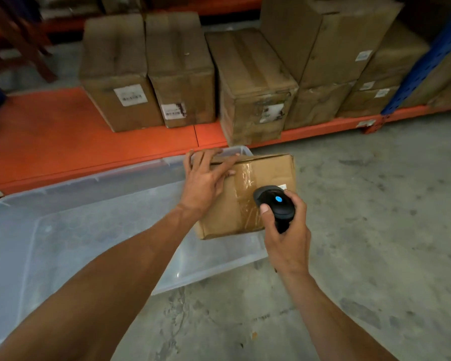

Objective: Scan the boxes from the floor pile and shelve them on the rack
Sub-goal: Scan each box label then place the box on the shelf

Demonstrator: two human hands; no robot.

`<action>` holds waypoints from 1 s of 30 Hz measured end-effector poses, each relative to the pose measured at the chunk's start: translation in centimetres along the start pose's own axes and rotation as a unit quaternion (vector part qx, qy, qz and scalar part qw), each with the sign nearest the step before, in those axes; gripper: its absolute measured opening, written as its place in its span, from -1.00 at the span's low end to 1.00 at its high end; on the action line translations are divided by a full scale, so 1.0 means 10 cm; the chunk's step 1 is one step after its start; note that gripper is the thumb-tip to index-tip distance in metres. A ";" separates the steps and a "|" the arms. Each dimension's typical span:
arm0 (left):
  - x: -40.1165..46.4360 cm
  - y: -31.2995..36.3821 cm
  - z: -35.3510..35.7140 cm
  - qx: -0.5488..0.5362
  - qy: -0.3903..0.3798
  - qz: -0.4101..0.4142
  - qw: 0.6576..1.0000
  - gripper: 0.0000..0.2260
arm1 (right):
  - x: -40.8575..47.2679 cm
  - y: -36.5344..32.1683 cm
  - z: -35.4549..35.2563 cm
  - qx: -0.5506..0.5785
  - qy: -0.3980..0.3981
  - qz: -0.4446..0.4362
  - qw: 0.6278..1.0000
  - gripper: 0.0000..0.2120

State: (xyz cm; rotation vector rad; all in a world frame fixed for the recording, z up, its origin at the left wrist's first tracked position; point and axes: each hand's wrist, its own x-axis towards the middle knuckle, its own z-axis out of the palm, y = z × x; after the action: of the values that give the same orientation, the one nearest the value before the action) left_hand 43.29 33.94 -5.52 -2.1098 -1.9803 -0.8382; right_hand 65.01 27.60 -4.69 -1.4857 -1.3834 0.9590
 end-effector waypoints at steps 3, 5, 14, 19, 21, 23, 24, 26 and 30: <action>0.18 0.09 0.10 0.020 0.071 0.073 0.995 -0.74 | 0.16 0.00 0.09 0.055 0.049 -0.023 0.997 -0.57; 0.25 0.12 0.14 0.042 0.062 0.119 0.990 -0.80 | 0.26 0.04 0.11 0.085 0.070 -0.036 0.993 -0.55; 0.23 -0.37 -0.09 0.064 -0.081 0.376 0.921 -0.23 | 0.40 0.32 0.04 0.106 0.111 -0.058 0.986 -0.57; 0.42 -0.49 -0.23 0.097 -0.108 0.408 0.901 -0.41 | 0.38 0.49 0.22 0.114 0.146 -0.109 0.977 -0.56; 0.43 -0.46 -0.23 0.118 -0.099 0.437 0.886 -0.58 | 0.44 0.52 0.26 0.125 0.165 -0.122 0.971 -0.56; 0.38 -0.41 -0.23 0.133 -0.076 0.440 0.885 -0.64 | 0.49 0.52 0.27 0.136 0.181 -0.129 0.965 -0.56; 0.31 -0.36 -0.23 0.140 -0.067 0.424 0.892 -0.63 | 0.50 0.52 0.26 0.135 0.184 -0.134 0.964 -0.55; 0.09 -0.19 -0.21 0.170 -0.081 0.352 0.917 -0.45 | 0.52 0.50 0.24 0.126 0.185 -0.146 0.964 -0.55; -0.37 -0.06 -0.07 0.236 -0.145 0.186 0.942 0.13 | 0.54 0.41 0.29 0.127 0.164 -0.176 0.962 -0.53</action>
State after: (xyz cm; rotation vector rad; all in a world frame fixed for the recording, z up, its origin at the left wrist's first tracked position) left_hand 42.56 30.41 -6.91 -2.2744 -1.5889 0.0196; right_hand 64.08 33.24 -9.36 -1.0985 -1.1792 0.6065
